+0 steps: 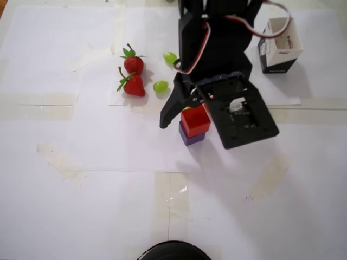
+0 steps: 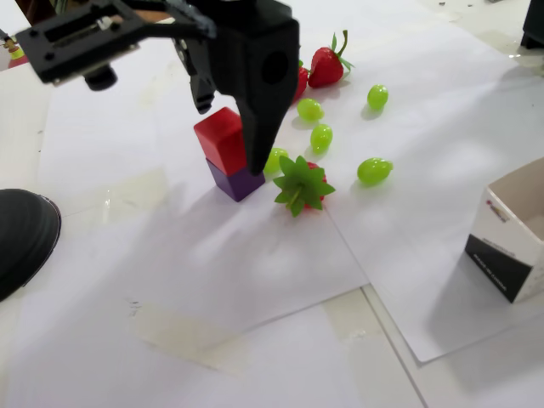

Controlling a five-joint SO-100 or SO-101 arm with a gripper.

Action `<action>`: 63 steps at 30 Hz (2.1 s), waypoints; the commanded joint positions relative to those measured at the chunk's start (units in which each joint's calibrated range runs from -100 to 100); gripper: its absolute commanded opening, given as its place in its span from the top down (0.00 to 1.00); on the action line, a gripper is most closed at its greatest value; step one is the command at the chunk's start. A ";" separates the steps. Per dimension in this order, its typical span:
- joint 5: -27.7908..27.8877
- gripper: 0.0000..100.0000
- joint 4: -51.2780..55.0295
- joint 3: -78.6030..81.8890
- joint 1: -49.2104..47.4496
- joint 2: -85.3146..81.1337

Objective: Put the red cube on top of the purple cube

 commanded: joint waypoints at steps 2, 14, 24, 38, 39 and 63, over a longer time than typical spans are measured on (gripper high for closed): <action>0.15 0.61 2.10 -2.28 0.84 -10.34; -1.12 0.64 5.45 7.18 0.69 -25.47; -3.27 0.74 -2.07 60.45 0.76 -66.15; -3.57 1.00 -23.88 129.00 5.32 -115.50; -3.57 1.00 -25.02 132.63 5.62 -118.77; -5.18 1.00 -33.36 172.18 7.23 -164.51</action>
